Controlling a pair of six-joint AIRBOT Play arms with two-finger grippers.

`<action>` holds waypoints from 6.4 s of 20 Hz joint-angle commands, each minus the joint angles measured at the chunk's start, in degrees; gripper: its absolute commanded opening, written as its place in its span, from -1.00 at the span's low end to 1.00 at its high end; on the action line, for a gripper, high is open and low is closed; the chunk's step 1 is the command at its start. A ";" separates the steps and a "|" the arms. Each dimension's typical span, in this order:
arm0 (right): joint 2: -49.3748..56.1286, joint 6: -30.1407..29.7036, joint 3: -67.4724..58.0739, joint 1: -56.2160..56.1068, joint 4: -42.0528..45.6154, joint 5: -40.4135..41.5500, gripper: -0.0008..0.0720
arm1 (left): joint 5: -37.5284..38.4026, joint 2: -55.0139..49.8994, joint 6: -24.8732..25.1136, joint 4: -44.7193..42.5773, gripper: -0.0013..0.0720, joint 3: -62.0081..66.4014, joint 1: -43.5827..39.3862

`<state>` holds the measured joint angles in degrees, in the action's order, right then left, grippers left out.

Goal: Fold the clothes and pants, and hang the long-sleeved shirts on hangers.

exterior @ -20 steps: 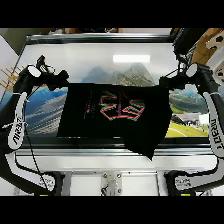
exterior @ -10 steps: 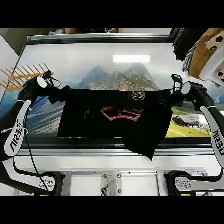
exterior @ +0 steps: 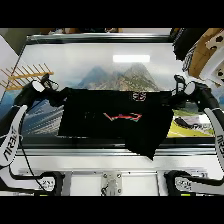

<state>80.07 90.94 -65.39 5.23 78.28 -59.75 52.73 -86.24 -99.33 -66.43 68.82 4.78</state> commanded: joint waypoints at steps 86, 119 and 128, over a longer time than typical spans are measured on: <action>-1.49 -2.62 -5.62 2.38 -4.00 -2.05 -0.95 | 0.68 11.26 -0.35 -6.91 -0.95 -11.50 2.23; 24.26 -25.83 -14.12 29.29 -30.21 -11.23 0.98 | 16.81 -4.07 4.11 -5.57 -0.95 19.47 -14.47; 28.98 -30.10 -14.12 22.73 -34.86 -13.22 0.98 | 15.13 -4.33 3.96 -5.57 -0.95 19.47 -23.61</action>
<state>108.12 61.84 -79.59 30.39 44.31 -72.20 68.23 -90.54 -95.24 -72.01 88.25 -16.82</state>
